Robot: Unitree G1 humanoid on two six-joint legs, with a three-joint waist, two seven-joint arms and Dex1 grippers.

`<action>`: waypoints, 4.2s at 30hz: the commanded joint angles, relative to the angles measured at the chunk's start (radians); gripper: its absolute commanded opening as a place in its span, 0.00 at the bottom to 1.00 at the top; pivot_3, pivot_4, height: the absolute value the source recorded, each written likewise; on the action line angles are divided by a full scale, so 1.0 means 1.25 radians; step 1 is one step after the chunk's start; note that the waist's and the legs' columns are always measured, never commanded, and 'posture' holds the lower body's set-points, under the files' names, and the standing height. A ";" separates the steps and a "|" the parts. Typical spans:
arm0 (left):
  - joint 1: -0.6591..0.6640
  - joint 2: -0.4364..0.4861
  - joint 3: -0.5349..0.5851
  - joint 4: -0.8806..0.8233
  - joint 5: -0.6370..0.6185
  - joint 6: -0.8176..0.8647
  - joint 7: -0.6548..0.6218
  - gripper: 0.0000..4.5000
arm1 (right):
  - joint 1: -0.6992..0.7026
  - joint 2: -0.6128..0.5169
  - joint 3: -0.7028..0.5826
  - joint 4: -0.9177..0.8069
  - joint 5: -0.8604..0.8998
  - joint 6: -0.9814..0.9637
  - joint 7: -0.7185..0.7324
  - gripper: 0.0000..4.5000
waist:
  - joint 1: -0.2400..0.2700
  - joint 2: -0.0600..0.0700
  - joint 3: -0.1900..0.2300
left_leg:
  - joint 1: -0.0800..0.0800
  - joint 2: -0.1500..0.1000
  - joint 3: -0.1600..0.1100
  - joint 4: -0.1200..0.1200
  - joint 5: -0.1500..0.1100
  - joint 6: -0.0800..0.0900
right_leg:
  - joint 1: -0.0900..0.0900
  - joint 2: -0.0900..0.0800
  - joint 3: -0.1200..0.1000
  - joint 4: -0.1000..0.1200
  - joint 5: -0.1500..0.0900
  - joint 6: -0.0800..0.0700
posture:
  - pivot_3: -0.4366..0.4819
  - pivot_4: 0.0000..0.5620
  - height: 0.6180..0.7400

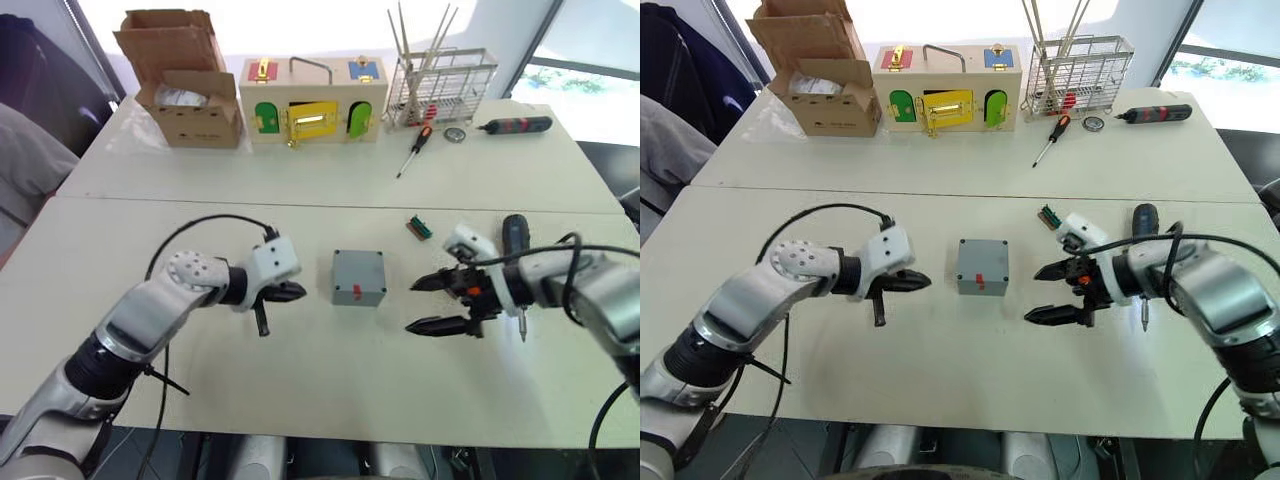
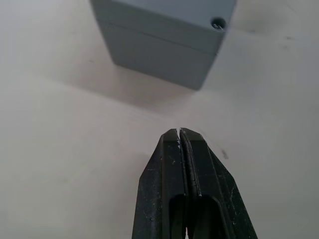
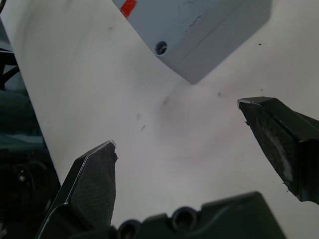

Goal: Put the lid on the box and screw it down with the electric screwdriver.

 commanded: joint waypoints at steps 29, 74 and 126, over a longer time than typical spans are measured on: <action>-0.144 -0.207 -0.027 0.371 0.235 -0.243 -0.032 0.00 | 0.055 0.018 0.047 -0.119 -0.132 -0.035 -0.181 1.00 | -0.004 -0.001 0.000 | -0.001 -0.003 -0.001 0.001 0.000 0.001 | -0.002 -0.001 -0.001 0.004 0.000 0.001 | 0.48 0.27 1.00; -0.035 -0.238 0.002 0.176 0.125 -0.081 0.021 0.00 | -0.011 0.079 0.035 0.007 -0.216 -0.146 -0.058 1.00 | 0.001 -0.002 -0.001 | 0.000 -0.004 -0.001 0.001 0.000 0.001 | -0.001 -0.002 -0.001 0.006 -0.001 0.001 | 0.48 0.27 1.00; -0.032 -0.113 0.114 -0.050 -0.113 0.057 0.012 0.00 | 0.190 0.211 -0.325 0.168 -0.011 -0.189 -0.268 0.62 | 0.000 -0.002 -0.001 | 0.003 -0.004 0.000 0.001 0.000 0.001 | 0.001 -0.002 0.000 0.006 -0.001 0.001 | 0.48 0.27 1.00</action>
